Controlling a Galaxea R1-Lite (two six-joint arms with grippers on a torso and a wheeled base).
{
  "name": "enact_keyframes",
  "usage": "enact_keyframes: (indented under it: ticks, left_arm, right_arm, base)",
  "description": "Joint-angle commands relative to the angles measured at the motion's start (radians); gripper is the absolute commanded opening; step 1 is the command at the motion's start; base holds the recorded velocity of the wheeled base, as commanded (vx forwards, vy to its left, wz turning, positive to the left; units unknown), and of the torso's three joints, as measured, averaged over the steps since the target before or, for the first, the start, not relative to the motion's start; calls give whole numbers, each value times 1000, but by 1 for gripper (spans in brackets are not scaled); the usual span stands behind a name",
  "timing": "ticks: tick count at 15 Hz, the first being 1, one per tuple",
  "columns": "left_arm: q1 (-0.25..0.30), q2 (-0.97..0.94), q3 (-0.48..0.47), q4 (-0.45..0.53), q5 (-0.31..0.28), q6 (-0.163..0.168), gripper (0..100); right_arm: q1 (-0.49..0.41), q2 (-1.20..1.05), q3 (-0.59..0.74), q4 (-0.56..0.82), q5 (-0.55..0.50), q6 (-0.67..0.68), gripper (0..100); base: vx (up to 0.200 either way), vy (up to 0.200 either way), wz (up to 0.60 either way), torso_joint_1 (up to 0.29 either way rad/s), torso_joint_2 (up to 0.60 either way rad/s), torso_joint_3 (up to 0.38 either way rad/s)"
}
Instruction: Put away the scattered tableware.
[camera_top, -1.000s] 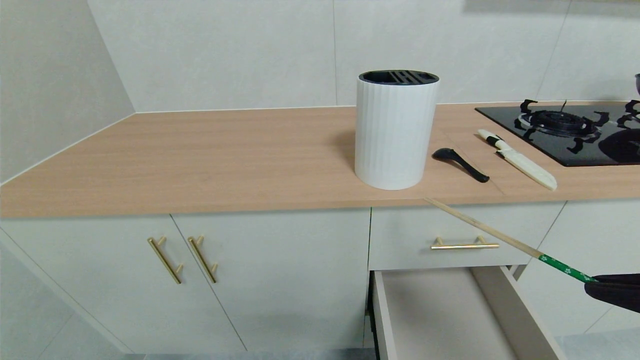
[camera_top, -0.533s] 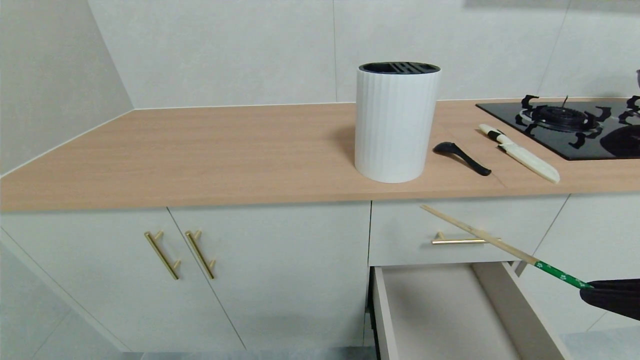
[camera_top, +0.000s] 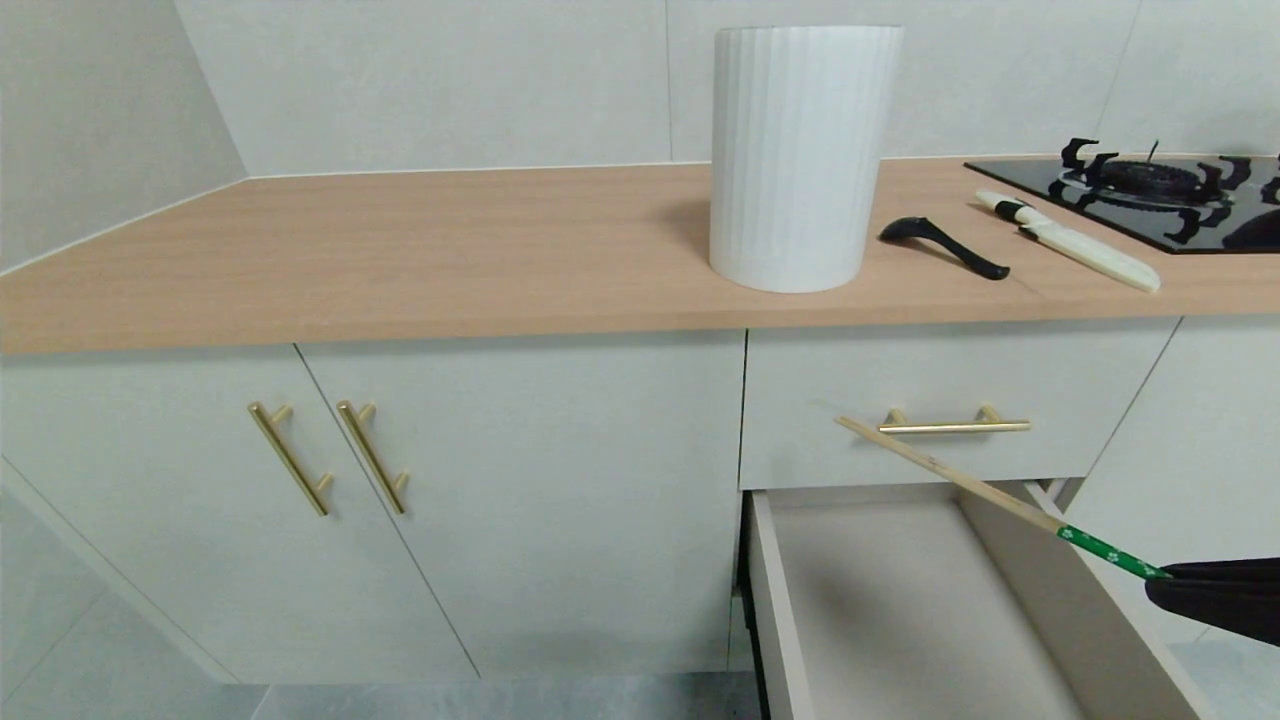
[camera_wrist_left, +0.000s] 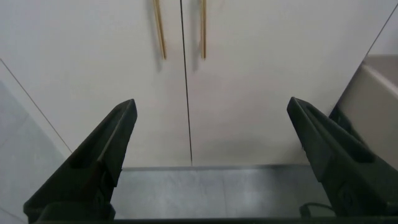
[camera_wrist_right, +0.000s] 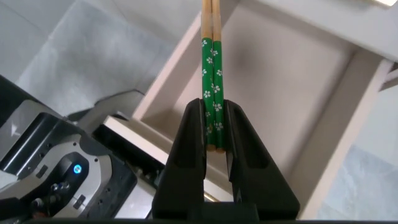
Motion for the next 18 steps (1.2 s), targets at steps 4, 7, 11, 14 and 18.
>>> enact_keyframes:
  ticks: [4,7,11,14,18]
  left_arm:
    - [0,2,0,-1,1,0,100]
    - [0,2,0,-1,1,0,100]
    - [0,2,0,-1,1,0,100]
    - [0,2,0,-1,1,0,100]
    - [0,2,0,-1,1,0,100]
  right_arm:
    - [0,25,7,0,1,0,0]
    - [0,28,12,0,1,0,0]
    - [6,47,18,-2,1,-2,0]
    - [6,73,24,-2,1,-3,0]
    - [6,145,29,-3,-1,0,0]
  base:
    - [0,0,0,-65,261,177]
    - [0,0,0,-6,22,14]
    - [0,0,0,0,0,0]
    - [0,0,0,0,0,0]
    - [0,0,0,0,0,0]
